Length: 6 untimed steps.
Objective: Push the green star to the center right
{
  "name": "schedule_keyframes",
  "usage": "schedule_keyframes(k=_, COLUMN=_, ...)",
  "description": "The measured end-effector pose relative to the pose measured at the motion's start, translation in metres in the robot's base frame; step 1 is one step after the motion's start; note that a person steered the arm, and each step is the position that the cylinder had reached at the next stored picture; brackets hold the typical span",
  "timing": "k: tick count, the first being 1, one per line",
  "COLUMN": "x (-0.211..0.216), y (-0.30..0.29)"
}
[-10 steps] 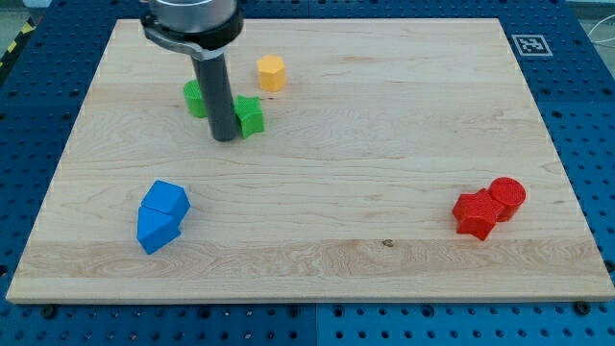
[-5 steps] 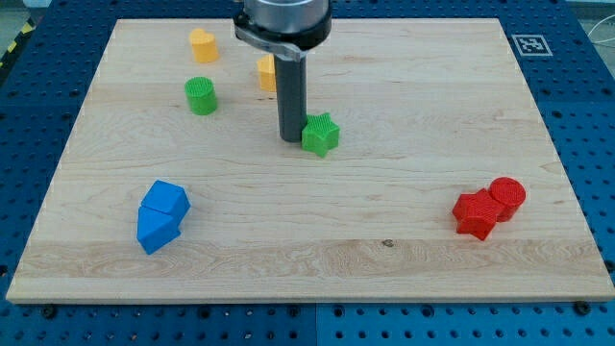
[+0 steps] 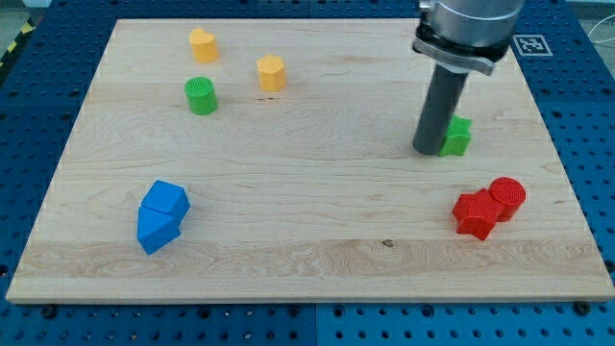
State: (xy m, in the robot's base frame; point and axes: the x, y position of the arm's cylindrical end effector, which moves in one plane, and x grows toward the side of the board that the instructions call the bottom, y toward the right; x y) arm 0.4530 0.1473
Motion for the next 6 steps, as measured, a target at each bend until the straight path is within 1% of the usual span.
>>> schedule_keyframes(k=1, x=0.009, y=0.021)
schedule_keyframes(k=2, x=0.004, y=0.032)
schedule_keyframes(k=3, x=-0.009, y=0.044)
schedule_keyframes(k=5, x=-0.048, y=0.062)
schedule_keyframes(k=6, x=-0.046, y=0.051)
